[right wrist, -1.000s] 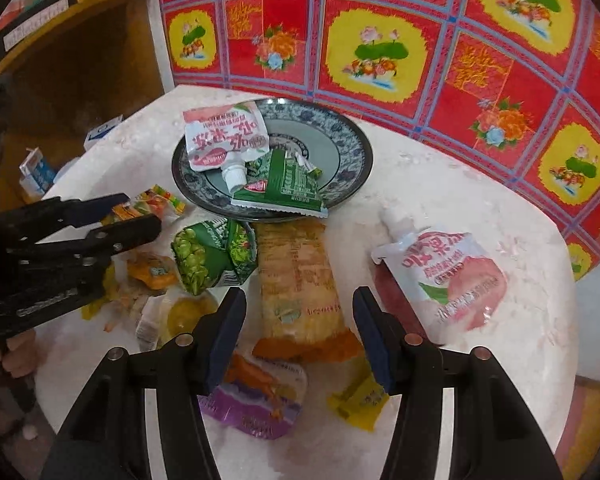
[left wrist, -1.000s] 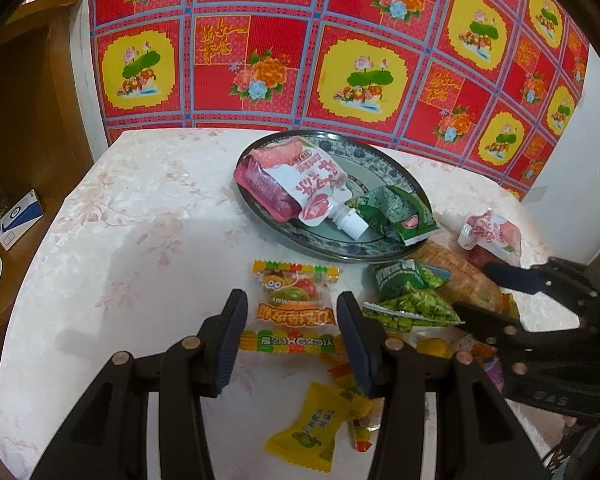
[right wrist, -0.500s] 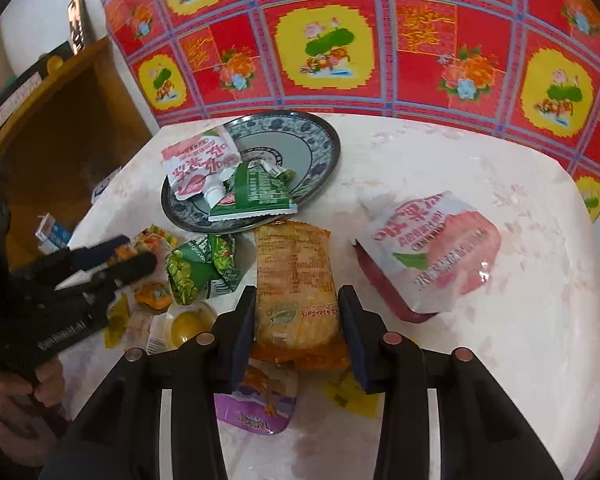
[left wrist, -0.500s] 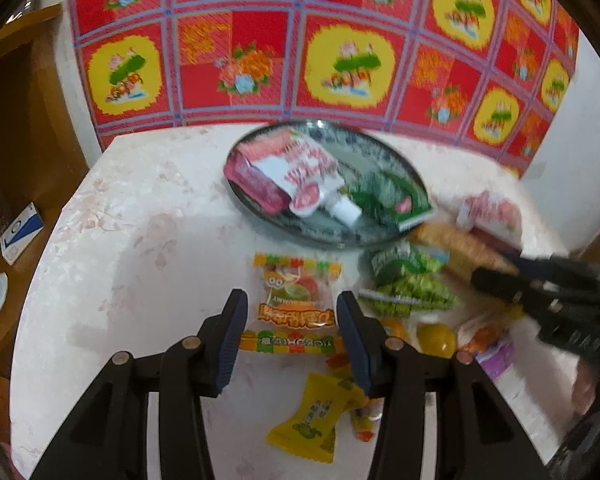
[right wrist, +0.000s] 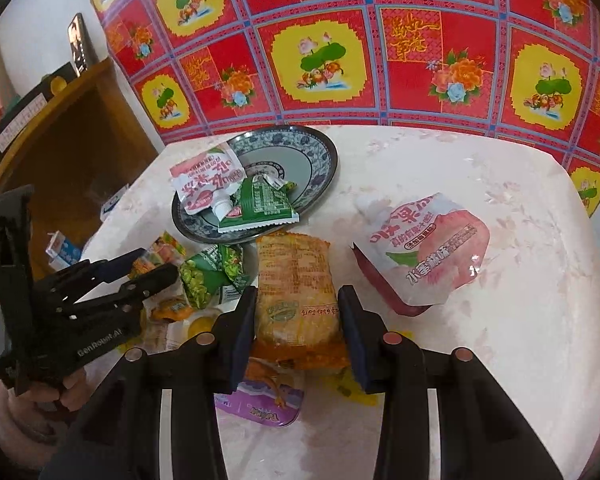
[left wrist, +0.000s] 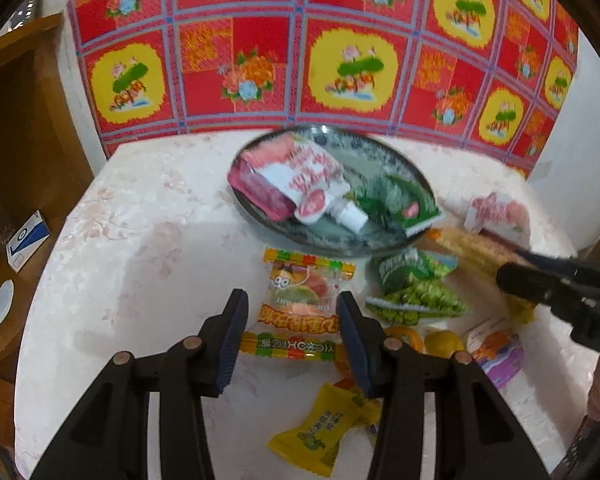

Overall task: Organize snacks
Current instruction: 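Place the gummy strips on the plate with the left gripper while the right gripper lifts the bread-stick packet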

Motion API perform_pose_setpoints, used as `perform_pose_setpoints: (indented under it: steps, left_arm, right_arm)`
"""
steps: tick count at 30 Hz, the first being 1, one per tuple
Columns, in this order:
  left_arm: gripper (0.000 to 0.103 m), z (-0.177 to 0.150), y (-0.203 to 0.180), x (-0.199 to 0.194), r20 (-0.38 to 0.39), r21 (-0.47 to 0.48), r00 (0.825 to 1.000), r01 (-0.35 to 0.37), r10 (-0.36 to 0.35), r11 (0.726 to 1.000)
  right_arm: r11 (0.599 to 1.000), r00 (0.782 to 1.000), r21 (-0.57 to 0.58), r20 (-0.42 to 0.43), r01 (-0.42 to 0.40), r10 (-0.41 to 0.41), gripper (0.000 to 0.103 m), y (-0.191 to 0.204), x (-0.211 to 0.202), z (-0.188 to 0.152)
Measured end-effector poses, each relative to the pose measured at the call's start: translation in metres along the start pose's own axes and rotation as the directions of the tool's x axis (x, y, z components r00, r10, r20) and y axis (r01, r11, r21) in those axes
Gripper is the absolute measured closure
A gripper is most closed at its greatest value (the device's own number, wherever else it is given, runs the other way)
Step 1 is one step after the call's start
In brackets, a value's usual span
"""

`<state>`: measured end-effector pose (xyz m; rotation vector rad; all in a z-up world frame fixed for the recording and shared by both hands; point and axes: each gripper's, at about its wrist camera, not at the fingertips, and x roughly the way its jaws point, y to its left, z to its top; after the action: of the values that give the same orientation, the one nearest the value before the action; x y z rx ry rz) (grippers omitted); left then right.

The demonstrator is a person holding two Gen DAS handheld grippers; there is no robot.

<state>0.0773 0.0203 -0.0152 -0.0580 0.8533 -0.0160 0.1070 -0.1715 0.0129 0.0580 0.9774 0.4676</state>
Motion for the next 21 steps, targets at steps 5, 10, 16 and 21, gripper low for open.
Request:
perform_pose_setpoints:
  steps: [5,10,16,21]
  left_arm:
    - [0.055,0.01,0.004,-0.014,0.05,-0.027,0.998,0.025,-0.024,0.999]
    - [0.055,0.02,0.002,-0.019,0.083,-0.029,0.996,0.032,-0.029,0.999]
    - [0.055,0.033,-0.01,-0.007,0.093,0.004,0.995,0.027,-0.027,1.0]
    - [0.055,0.04,-0.017,0.012,0.078,0.028,0.997,0.009,-0.012,1.0]
  right_arm:
    - [1.0,1.0,0.027,0.026,-0.014,0.013,0.062,-0.002,-0.007,0.002]
    - [0.999,0.999,0.04,0.044,-0.018,0.016,0.062,-0.002,-0.011,0.003]
    - [0.997,0.998,0.068,0.066,-0.018,0.014,0.062,-0.008,-0.016,0.004]
    - [0.996,0.997,0.092,0.083,-0.013,0.005,0.062,-0.014,-0.02,0.006]
